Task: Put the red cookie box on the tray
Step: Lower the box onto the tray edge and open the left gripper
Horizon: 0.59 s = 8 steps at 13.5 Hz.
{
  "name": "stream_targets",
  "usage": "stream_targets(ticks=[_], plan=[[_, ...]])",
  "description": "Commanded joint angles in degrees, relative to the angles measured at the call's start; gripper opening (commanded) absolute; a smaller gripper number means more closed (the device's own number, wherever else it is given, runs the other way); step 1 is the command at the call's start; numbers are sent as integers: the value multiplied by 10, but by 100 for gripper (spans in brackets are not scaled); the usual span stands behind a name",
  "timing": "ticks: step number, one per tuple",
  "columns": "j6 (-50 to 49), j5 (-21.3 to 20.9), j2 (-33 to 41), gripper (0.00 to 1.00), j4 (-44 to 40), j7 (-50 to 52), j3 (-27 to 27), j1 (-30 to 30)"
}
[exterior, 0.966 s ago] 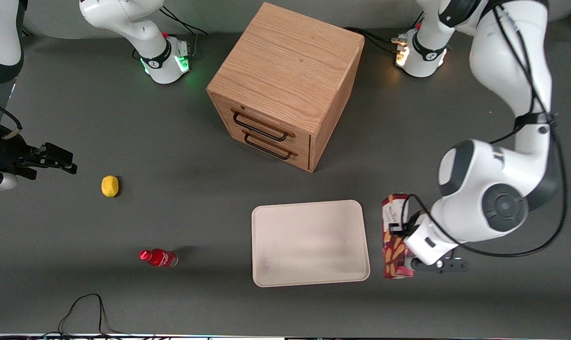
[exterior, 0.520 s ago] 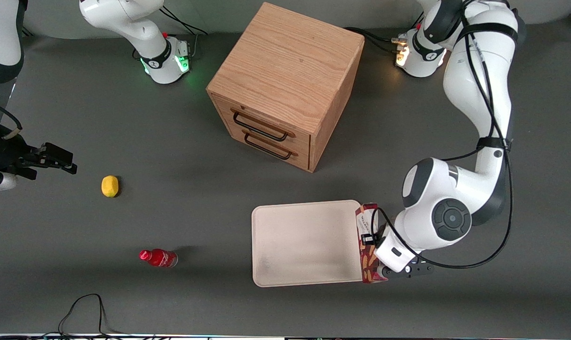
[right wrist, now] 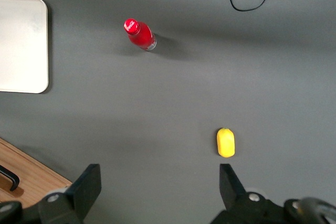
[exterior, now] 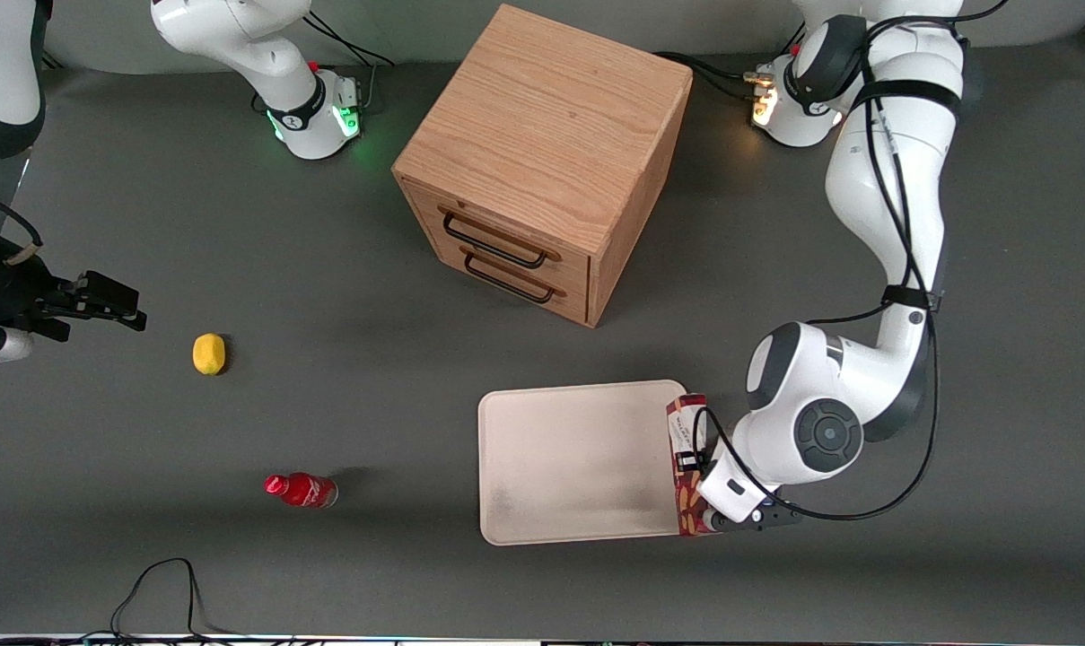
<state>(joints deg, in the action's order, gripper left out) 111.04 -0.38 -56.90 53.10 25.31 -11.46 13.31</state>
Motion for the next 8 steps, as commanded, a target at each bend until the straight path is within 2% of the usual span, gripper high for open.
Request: stream_targets(ticks=[1,8], plan=[[-2,5,-15,0,-27,12,3,11],[22,8,-20,0,-4,25,4,17]])
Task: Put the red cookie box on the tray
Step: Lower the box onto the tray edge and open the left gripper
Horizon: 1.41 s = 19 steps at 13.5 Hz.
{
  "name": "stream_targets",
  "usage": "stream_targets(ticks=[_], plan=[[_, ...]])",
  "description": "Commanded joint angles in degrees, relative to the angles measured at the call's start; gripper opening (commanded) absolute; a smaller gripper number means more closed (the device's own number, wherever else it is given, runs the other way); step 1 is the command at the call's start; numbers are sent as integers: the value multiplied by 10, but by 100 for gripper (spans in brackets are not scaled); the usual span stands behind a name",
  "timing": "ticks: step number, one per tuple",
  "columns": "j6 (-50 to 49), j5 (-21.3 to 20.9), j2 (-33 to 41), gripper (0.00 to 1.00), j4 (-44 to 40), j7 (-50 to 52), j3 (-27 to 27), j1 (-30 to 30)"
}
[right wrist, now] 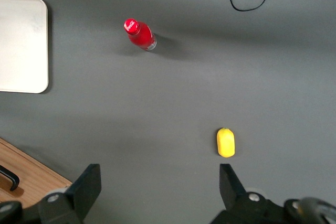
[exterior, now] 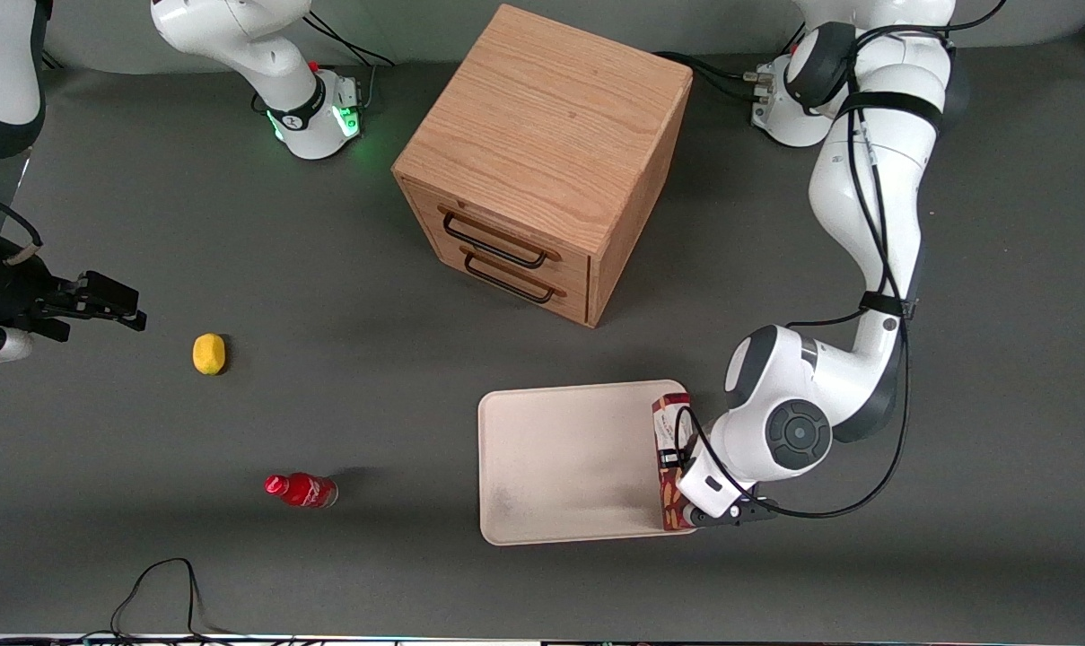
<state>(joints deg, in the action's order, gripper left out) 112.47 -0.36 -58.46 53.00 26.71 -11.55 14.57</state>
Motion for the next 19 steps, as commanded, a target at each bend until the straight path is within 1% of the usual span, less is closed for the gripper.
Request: stream_targets(ticks=[1,2,3,4,5,12,13,16,17,19], plan=[[9,8,-4,0,-1,10,6,3],[9,8,-4,8,4,9,6,3],[9,7,-4,29,9,9,7,1],[9,6,-3,97,16,4,7,0],[10,6,-2,100,22,3,7,0],[10,-2,9,100,35,0,7,-4],[9,-5,23,100,41,0,7,-5],[6,-7,85,100,105,-2,10,-8],[6,-8,119,100,140,-11,9,-22],[-4,-8,189,100,204,-65,9,-51]])
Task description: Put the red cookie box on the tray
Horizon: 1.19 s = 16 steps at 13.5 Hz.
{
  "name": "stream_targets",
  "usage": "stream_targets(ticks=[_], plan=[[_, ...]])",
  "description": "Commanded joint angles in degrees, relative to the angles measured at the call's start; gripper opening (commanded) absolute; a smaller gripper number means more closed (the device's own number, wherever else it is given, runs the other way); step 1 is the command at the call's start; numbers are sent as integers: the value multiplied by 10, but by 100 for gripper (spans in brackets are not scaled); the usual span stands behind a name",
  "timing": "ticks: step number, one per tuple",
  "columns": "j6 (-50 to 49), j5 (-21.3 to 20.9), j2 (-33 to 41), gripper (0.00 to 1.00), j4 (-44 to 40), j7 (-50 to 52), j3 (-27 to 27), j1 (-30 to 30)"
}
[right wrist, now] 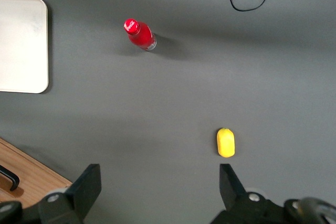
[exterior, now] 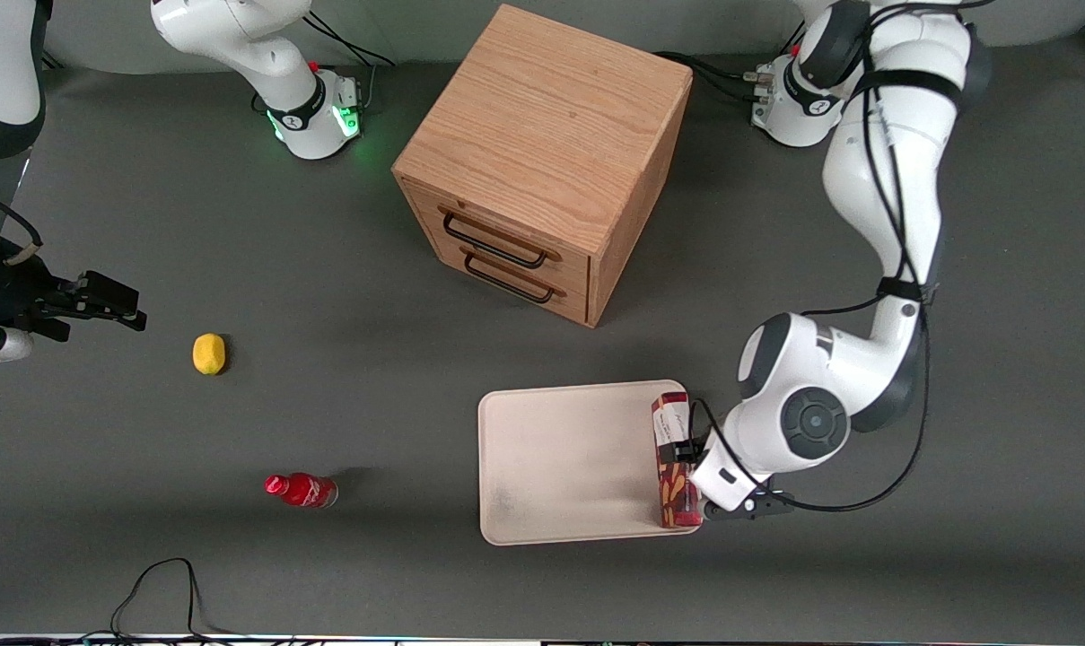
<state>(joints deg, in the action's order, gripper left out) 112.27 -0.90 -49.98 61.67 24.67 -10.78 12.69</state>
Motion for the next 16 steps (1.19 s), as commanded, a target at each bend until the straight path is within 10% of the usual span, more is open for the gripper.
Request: stream_targets(ticks=[1,6,16], plan=[[2,-2,152,100,173,-66,1,-55],[-47,-1,368,100,358,-139,1,-126],[-260,-23,425,100,258,-201,1,-206]])
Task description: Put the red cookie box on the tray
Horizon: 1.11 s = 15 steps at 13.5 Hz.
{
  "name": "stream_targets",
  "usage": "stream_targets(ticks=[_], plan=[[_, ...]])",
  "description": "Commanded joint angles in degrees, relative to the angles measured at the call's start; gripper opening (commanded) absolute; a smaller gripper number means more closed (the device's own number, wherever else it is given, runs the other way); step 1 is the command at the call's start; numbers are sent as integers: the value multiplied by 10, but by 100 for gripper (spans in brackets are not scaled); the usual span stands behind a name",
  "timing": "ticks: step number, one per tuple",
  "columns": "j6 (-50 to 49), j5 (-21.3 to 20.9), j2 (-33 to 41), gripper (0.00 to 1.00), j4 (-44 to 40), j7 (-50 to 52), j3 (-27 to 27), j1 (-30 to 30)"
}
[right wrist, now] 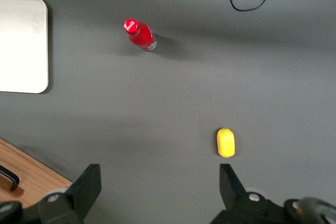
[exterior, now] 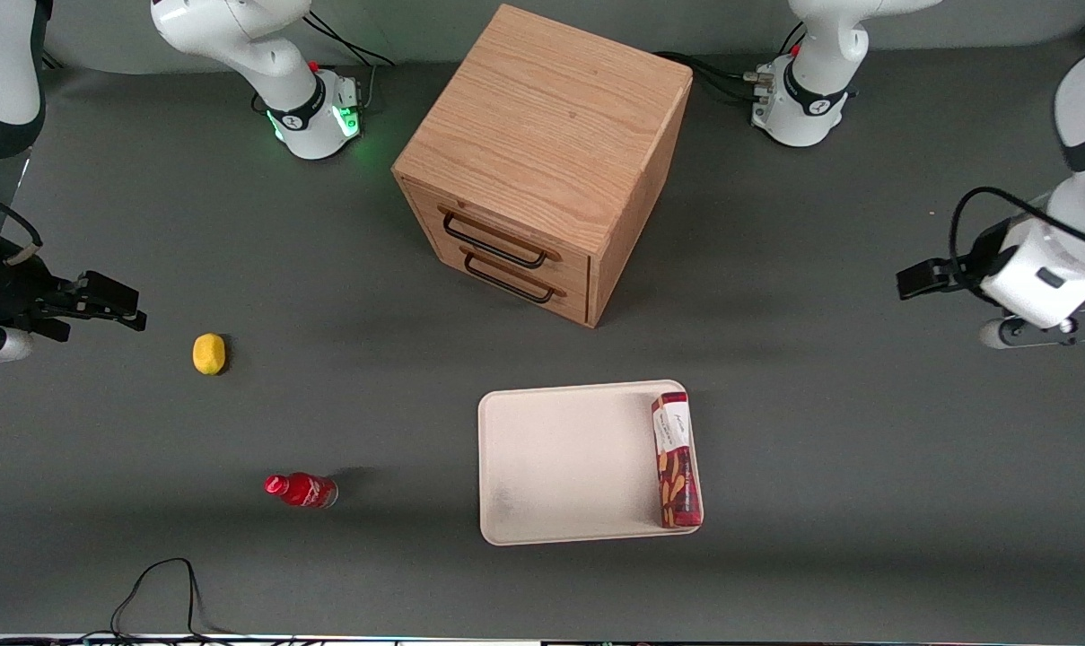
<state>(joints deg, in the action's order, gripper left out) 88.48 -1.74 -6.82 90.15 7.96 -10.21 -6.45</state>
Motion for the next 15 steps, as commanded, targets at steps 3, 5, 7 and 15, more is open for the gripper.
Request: stream_targets(ticks=[3,5,7,15], plan=[[-37,-13,-12,100,-39,-60,88,70],[-44,-12,-16,100,-50,-61,135,108],[-50,-9,-20,100,-56,-59,136,106],[-50,-8,-31,100,-62,-58,138,94]])
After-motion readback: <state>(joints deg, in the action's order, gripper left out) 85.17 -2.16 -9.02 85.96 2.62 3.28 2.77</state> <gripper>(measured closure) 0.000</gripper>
